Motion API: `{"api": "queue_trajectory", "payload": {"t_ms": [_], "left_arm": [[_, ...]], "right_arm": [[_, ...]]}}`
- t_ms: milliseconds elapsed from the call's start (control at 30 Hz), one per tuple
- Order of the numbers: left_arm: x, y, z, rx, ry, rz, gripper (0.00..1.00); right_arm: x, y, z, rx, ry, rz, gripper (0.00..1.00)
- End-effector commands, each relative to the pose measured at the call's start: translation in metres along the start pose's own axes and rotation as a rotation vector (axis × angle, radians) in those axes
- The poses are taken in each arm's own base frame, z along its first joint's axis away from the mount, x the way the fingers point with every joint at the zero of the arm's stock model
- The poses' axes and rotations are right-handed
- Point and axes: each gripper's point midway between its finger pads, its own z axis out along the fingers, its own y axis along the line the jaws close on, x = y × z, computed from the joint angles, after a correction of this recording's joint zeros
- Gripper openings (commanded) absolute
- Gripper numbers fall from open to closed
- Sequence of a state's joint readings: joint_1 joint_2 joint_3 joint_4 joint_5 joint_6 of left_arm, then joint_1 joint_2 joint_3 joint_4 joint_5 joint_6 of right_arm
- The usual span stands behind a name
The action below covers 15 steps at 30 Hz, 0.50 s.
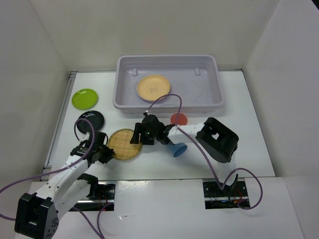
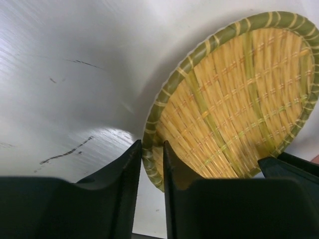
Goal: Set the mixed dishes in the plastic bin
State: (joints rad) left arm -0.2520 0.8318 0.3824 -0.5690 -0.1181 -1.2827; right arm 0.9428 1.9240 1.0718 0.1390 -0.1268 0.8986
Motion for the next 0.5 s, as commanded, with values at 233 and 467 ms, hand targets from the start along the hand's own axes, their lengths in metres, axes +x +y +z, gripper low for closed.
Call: {"api": "queue_trajectory", "payload": {"t_ms": [233, 467], "left_arm": [[-0.011, -0.019, -0.005, 0.048, -0.034, -0.003, 0.21], [-0.011, -0.021, -0.010, 0.083, -0.038, -0.006, 0.20]], "right_arm": [[0.011, -0.002, 0.008, -0.038, 0.034, 0.005, 0.44], [0.021, 0.005, 0.005, -0.106, 0.075, -0.012, 0.21]]}}
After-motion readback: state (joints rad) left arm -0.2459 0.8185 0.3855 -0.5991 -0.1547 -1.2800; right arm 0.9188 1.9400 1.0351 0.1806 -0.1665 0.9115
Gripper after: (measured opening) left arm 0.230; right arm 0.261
